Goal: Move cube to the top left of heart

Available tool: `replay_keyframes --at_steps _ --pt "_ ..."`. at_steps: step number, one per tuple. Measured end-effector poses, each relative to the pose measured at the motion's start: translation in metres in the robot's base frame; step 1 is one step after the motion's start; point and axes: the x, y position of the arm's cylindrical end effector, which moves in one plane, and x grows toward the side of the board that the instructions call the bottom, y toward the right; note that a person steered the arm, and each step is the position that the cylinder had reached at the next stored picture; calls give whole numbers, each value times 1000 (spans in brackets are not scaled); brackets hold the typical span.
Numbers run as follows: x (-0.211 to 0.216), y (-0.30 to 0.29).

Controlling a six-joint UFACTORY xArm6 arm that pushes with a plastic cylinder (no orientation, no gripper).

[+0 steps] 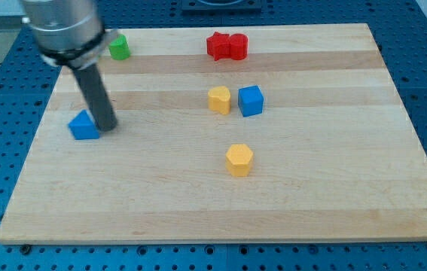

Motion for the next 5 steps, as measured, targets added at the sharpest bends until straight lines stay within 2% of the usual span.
replay_keyframes --at_steps 1,2,3,5 --pt "1 51" --pt "54 26" --pt "64 -7" --pt "16 -21"
